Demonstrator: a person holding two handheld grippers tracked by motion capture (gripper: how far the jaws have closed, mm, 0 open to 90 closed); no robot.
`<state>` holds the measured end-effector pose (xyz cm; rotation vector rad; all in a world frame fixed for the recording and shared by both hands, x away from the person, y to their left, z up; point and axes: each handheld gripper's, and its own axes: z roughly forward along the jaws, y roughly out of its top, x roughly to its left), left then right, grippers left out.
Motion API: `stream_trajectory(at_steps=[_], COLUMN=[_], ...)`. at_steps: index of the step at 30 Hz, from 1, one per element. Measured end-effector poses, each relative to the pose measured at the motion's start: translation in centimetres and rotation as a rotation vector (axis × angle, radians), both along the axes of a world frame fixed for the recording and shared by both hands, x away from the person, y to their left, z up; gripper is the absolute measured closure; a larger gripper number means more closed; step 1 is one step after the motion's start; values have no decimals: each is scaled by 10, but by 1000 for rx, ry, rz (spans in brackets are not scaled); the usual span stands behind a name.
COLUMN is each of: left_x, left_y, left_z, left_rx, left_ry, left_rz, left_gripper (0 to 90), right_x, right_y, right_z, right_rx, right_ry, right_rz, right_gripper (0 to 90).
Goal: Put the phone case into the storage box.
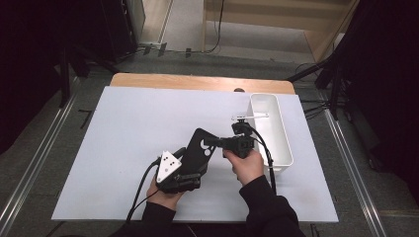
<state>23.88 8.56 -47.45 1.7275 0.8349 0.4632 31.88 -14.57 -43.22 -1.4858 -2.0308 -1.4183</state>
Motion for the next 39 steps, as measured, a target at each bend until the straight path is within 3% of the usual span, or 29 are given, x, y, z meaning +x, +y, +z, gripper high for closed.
stream_trajectory(at_steps=[3, 7, 13, 18, 24, 30, 35, 39], left_x=[0, 0, 2, 4, 6, 7, 7, 9], left_y=[0, -1, -2, -3, -1, -2, -3, -3], left_z=[-1, -2, -3, -2, -1, 3, 9, 12], left_rx=[5, 0, 27, 56, 13, 13, 68, 73], left_ry=[-2, -3, 2, 24, 56, 60, 107, 138], left_rz=[-2, -4, -16, -21, -60, -90, -96, -109], left_gripper=[136, 136, 129, 126, 82, 82, 82, 83], right_x=[0, 1, 0, -1, -2, -2, -3, -4], right_y=[-1, -2, -1, 1, 0, -4, -9, -12], right_z=[0, 0, 2, 2, 6, 9, 10, 12], right_rx=[14, 18, 19, 11, 11, 7, -4, -27], right_ry=[32, 42, 59, 54, 51, 28, 12, -7], right_rz=[2, 3, 8, 19, 17, 12, -3, -15], right_gripper=[778, 783, 792, 796, 800, 800, 800, 800])
